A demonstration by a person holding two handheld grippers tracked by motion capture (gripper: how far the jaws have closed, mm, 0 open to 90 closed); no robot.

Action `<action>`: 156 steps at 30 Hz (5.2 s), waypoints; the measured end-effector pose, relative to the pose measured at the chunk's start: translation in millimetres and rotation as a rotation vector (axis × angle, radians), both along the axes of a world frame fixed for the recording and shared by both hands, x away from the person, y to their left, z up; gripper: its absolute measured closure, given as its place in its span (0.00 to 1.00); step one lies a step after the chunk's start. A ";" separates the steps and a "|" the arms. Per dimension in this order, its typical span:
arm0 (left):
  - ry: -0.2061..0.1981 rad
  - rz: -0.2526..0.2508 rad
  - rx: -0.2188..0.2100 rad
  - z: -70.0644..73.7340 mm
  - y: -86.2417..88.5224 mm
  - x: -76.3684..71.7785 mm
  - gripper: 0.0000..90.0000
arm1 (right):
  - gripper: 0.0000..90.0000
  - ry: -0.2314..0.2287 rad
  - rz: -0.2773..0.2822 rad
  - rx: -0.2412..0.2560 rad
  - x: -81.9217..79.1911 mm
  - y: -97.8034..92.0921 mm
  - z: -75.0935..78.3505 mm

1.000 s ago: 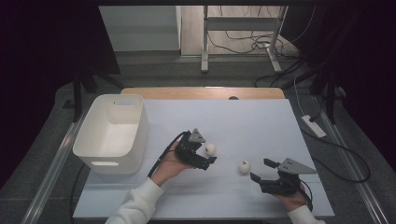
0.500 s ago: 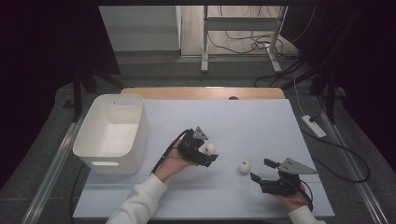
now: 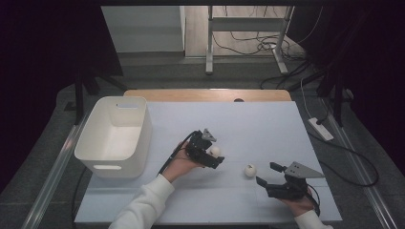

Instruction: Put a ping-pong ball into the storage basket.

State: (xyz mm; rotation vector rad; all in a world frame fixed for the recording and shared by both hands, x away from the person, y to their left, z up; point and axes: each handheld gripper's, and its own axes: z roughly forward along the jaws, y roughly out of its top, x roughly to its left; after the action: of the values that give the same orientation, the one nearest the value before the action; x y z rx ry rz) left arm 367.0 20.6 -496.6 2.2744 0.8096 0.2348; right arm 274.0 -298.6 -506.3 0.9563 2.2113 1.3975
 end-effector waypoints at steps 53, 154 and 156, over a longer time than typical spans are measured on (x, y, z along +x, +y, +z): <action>0.062 0.016 0.031 -23.0 -1.7 21.0 0.57 | 0.22 -0.007 -0.004 -0.005 -0.3 -0.5 0.6; -0.116 0.023 -0.109 59.2 38.8 -20.8 0.57 | 0.21 0.002 -0.007 0.007 -0.4 -0.2 0.6; -0.116 0.025 -0.114 60.4 40.4 -20.9 0.57 | 0.21 0.001 -0.006 0.008 -0.3 0.2 0.8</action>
State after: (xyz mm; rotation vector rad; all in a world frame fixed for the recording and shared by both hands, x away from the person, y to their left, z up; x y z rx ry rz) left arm 346.0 61.0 -436.2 2.1250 0.7714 0.3206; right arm 273.7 -298.4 -505.5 0.9662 2.2035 1.4046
